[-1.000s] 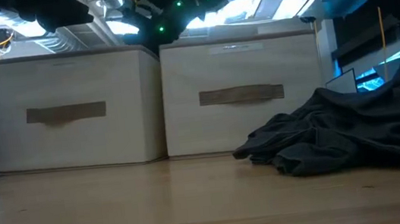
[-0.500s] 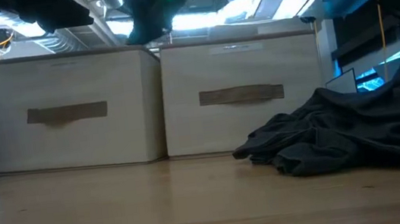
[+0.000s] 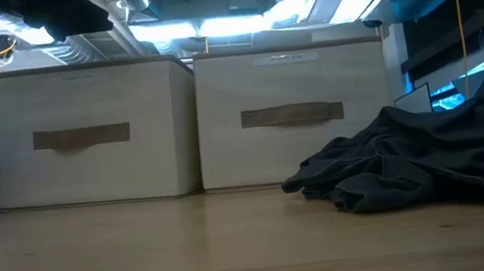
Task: Sort clothes
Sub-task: Put the gray polo shirt into the left laundry organizer
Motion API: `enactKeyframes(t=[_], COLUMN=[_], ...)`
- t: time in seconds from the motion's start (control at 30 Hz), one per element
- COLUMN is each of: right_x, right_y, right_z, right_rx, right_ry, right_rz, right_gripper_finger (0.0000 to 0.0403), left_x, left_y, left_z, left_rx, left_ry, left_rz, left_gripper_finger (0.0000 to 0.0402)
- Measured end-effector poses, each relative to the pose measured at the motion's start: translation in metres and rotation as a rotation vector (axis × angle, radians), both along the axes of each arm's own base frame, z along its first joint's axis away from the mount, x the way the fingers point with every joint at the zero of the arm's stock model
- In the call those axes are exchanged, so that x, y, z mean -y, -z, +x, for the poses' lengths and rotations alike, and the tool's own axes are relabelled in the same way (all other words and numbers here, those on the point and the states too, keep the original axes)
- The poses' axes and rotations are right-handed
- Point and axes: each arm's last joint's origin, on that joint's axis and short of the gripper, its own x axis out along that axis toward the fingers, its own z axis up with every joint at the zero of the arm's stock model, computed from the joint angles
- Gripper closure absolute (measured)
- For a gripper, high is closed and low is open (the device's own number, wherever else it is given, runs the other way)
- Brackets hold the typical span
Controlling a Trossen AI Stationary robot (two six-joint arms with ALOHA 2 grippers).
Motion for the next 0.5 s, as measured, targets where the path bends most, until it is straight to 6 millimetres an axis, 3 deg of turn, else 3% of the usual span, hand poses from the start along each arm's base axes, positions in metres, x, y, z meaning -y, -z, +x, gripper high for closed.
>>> enactKeyframes(t=[0.27, 0.5], right_x=[-0.068, -0.114], right_y=[0.010, 0.050], right_z=[-0.032, -0.050], right_rx=[-0.249, -0.481], right_ry=[0.006, 0.070], right_rz=[0.096, 0.140], right_gripper_finger=[0.0178, 0.0178], left_x=[0.000, 0.000], left_y=[0.000, 0.000], left_z=[0.000, 0.000], left_rx=[0.006, 0.008], left_ry=[-0.002, -0.004], left_rz=[-0.008, -0.016], left_gripper_finger=[0.0222, 0.0222])
